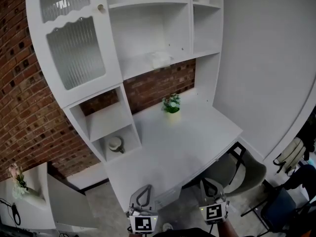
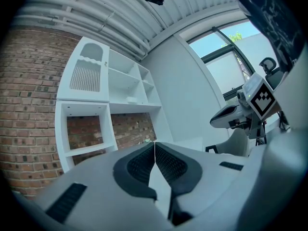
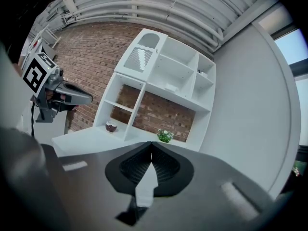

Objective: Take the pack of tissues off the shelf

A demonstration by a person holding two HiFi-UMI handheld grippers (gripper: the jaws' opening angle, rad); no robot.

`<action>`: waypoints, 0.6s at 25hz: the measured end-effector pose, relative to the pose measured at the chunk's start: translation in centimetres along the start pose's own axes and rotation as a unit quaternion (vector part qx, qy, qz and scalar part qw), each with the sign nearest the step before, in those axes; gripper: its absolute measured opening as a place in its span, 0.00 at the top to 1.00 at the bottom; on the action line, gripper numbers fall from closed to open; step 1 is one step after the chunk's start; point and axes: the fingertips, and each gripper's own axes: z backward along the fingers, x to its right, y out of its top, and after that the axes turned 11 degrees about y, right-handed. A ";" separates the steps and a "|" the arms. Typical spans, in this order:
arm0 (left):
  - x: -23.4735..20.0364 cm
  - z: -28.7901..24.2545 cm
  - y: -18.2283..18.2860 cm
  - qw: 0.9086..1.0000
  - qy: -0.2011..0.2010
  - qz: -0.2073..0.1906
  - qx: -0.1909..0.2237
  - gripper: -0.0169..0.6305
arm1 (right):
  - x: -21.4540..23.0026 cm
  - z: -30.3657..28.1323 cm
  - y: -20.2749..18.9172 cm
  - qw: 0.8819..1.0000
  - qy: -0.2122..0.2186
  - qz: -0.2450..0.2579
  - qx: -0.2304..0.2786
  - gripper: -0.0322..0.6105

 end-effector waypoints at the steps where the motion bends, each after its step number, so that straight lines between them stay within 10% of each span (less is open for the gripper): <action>1: -0.3 -0.5 -0.1 1.000 -0.002 0.000 0.001 0.96 | 0.0 -0.5 0.0 1.000 -0.002 -0.001 -0.001 0.94; 15: -3.6 -5.0 -1.1 0.999 -0.040 -0.006 0.009 0.96 | -0.4 -5.7 0.6 1.000 -0.021 -0.012 -0.009 0.94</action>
